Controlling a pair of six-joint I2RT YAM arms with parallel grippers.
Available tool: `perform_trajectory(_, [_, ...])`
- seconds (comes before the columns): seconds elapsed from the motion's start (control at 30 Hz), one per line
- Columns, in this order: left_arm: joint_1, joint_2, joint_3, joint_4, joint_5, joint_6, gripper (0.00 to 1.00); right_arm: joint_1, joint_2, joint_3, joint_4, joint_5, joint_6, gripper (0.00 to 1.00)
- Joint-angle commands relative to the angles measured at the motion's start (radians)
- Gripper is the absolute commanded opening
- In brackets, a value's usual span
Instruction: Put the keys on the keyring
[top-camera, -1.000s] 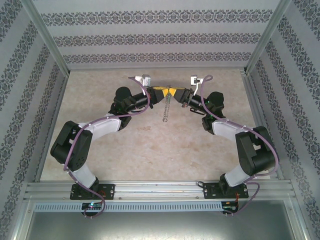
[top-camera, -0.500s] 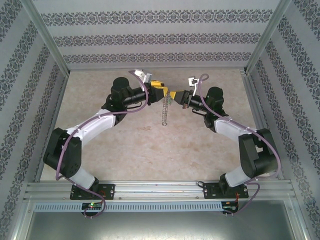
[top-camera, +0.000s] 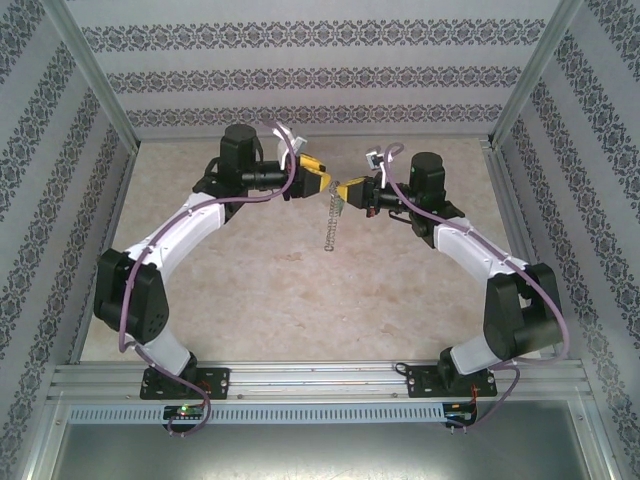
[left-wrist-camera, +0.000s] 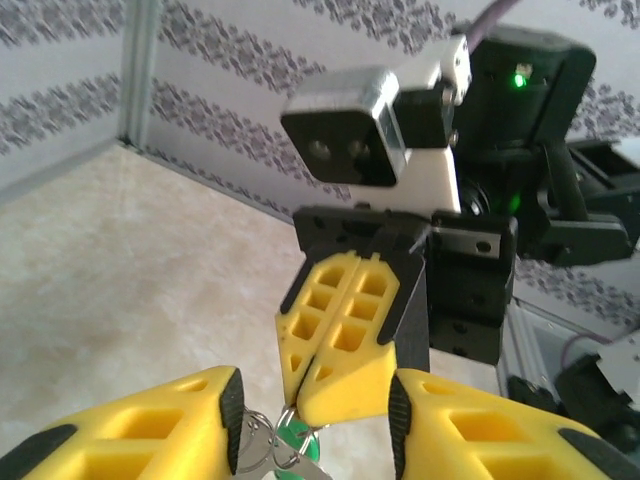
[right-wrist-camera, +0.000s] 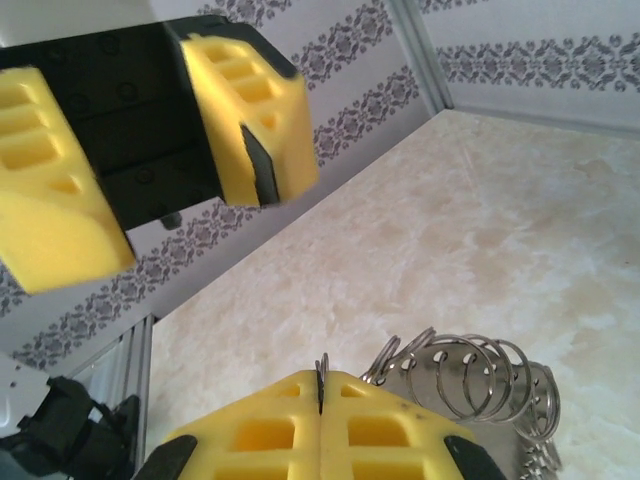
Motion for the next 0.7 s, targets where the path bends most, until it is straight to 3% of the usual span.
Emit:
perform_trajectory(0.0, [0.009,0.032,0.05,-0.149,0.09,0.084,0.41,-0.012,0.006,0.04,-0.028,-0.084,-0.065,0.0])
perform_trajectory(0.67, [0.009,0.085,0.066,-0.188,0.118,0.099,0.39,-0.01,-0.019,0.042,-0.006,-0.096,-0.046,0.0])
